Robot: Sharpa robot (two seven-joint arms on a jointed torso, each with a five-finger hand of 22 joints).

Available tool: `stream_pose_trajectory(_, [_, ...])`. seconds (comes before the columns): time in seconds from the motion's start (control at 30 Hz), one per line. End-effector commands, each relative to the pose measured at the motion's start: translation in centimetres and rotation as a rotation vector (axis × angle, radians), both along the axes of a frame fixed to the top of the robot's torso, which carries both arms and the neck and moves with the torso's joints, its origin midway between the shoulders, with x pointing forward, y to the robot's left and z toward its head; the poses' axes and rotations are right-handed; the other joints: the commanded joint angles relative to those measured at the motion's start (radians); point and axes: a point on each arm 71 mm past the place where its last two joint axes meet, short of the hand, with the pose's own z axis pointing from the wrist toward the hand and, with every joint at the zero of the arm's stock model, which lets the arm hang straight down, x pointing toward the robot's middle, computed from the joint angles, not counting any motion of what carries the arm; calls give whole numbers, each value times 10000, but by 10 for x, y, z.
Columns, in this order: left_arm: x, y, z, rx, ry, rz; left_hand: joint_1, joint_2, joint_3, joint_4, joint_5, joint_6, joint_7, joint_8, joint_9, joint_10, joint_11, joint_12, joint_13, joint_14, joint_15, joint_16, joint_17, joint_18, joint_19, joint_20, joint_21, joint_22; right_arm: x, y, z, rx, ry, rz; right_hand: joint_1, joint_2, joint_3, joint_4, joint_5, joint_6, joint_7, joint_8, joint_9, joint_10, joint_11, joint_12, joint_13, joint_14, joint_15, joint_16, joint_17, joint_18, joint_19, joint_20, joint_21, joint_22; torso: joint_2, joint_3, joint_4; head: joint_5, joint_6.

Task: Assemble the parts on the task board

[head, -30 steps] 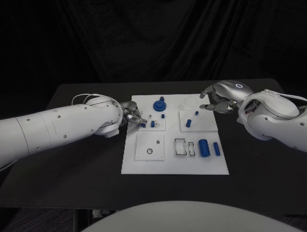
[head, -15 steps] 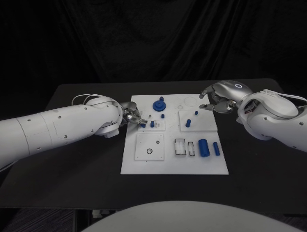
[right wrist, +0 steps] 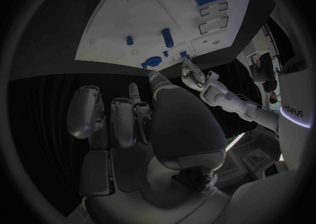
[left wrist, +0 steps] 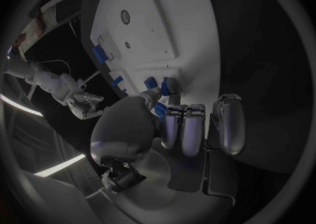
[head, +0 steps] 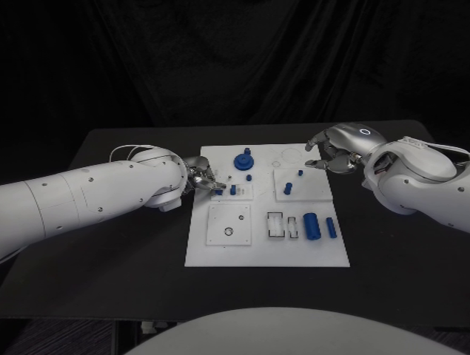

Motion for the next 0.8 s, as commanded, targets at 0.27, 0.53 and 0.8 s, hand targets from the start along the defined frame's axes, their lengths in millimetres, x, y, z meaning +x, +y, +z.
stream_pose_trajectory(0.27, [-3,-1,-4,-22,252,-125,-537,161,-878,700,-237,99,70,-76,0,1041,32,35,2634,1039,6,25,2632,2,51,87,-73,1526,-1,-1,-2,-70,88,-103,-46,61,-16,-39,66,86,-6,-68,-9,-17,44,-59,1742,549,76,-60,1314,163,-58,-11,-43,1578,7,-6,4,-19,-2])
stream_pose_trajectory(0.53, [-2,0,-5,-79,181,-91,-836,336,-1269,741,-442,192,50,-56,36,1041,18,35,2634,1039,-3,25,2632,-4,76,80,-66,1561,-1,-2,-2,-76,95,-116,-57,61,-23,-37,66,102,-7,-71,-17,-10,43,-53,1746,548,75,-64,1312,164,-58,-11,-51,1577,2,-6,5,-30,-2])
stream_pose_trajectory(0.8, [-2,1,-4,-246,13,-115,-902,404,-1358,743,-452,233,39,-34,58,1041,9,35,2634,1039,-8,25,2632,-7,88,76,-59,1573,-1,-2,-2,-69,82,-113,-57,61,-23,-37,66,102,-7,-71,-17,-10,43,-53,1746,548,75,-64,1312,164,-58,-11,-51,1577,5,0,-4,-33,-2])
